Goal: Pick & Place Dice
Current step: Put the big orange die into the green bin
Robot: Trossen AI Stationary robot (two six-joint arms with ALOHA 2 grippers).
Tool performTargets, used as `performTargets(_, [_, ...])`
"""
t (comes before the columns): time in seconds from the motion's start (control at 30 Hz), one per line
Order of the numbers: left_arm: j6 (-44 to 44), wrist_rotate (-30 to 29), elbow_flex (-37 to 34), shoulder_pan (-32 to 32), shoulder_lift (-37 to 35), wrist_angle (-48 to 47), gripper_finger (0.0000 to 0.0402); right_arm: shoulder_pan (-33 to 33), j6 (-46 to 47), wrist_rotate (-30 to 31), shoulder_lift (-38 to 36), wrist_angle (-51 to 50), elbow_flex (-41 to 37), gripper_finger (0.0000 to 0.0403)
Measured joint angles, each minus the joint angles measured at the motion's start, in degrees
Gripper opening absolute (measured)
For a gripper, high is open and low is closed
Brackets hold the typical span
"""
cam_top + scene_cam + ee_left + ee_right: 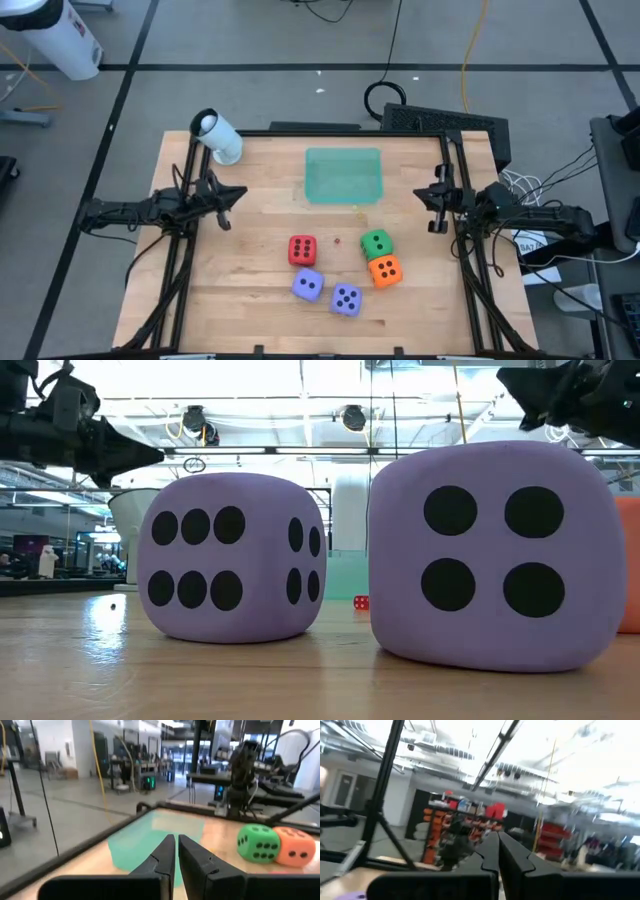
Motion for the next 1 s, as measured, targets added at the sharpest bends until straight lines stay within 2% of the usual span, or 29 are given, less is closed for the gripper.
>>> performTargets(0.17, [1.5,-0.2,0.0,0.0,0.0,0.8,0.0030,0.0,1.0,0.2,1.0,1.2,0.0,0.0000])
performTargets(0.33, [9.2,-0.5,0.0,0.0,0.0,1.2,0.0031,0.1,5.4,0.0,4.5,8.1,0.6,0.0000])
performTargets(0.43, [9.2,-0.5,0.0,0.0,0.0,3.3,0.0031,1.0,5.8,0.5,9.0,8.2,2.8,0.0000])
performTargets(0.53, [9.9,-0.5,0.0,0.0,0.0,4.7,0.0031,2.8,5.3,5.6,15.8,6.4,5.6,0.0000])
performTargets(0.67, [12.4,-0.6,0.0,0.0,0.0,4.3,0.0031,5.1,3.2,11.6,26.4,6.4,14.0,0.0004])
performTargets(0.77, [12.8,-1.0,0.0,0.0,0.0,4.1,0.0031,7.5,3.7,15.0,33.5,-3.1,23.2,0.0017])
performTargets(1.0, [15.7,-4.7,0.0,0.0,0.0,4.1,0.0031,16.0,14.9,29.4,48.1,-46.8,54.1,0.0081])
